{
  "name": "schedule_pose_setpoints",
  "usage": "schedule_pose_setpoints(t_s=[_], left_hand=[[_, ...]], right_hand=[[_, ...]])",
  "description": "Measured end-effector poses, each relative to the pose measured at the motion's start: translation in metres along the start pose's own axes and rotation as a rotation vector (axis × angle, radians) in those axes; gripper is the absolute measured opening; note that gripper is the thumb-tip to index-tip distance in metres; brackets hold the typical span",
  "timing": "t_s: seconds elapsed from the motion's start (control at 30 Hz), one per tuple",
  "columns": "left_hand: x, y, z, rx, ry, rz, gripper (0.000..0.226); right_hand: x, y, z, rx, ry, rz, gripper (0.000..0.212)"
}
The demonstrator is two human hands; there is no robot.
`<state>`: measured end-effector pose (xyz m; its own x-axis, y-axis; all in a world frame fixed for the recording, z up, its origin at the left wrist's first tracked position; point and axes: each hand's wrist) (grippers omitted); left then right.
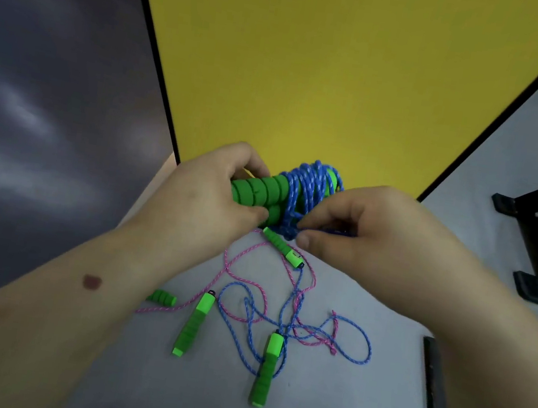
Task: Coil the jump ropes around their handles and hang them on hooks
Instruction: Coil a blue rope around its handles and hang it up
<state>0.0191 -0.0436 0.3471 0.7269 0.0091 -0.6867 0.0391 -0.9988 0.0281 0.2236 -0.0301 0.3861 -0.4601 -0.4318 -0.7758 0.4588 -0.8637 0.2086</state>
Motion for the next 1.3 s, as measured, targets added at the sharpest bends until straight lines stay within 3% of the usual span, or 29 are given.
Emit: schedule_pose_setpoints(t_s=[0.03,0.3,0.4,0.57,0.7,0.83,0.93,1.07,1.17,1.3], left_hand=[[-0.001,0.000,0.001,0.001,-0.028,0.023,0.030],[-0.004,0.000,0.001,0.050,-0.017,0.205,0.038],[-0.002,0.002,0.000,0.113,-0.010,0.271,0.039],[-0.003,0.005,-0.008,0.180,0.194,0.234,0.038],[-0.002,0.004,-0.006,0.197,0.275,0.135,0.052],[0.007,0.010,-0.008,0.198,0.519,0.213,0.024],[0.012,0.009,-0.008,0.177,0.644,0.162,0.020],[0.016,0.004,-0.006,0.080,0.816,0.185,0.055],[0.018,0.008,-0.009,0.103,0.722,0.175,0.059],[0.016,0.010,-0.016,0.071,0.615,0.142,0.057]], right_hand=[[-0.003,0.002,0.000,-0.001,-0.046,-0.003,0.003],[-0.008,0.002,-0.009,-0.086,-0.137,-0.098,0.012],[-0.005,-0.002,-0.010,-0.159,-0.297,-0.148,0.013],[0.013,-0.011,-0.012,-0.182,-0.587,-0.176,0.008],[0.020,-0.016,-0.011,-0.155,-0.763,-0.200,0.013],[0.022,-0.019,-0.013,-0.116,-0.747,-0.271,0.016],[0.019,-0.016,-0.013,-0.116,-0.724,-0.270,0.017],[0.014,-0.014,-0.013,-0.150,-0.665,-0.188,0.013],[0.018,-0.013,-0.010,-0.188,-0.609,-0.112,0.017],[0.023,-0.015,-0.009,-0.249,-0.503,-0.197,0.019]])
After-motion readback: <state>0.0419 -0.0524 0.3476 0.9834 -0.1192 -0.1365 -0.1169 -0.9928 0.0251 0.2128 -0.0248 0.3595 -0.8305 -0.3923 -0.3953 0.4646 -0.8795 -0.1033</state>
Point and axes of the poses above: each hand's wrist, its own y-axis away from the middle knuckle, its own x-axis out of the palm, z = x × y, and after that the axes turned 6 degrees about z, right-handed
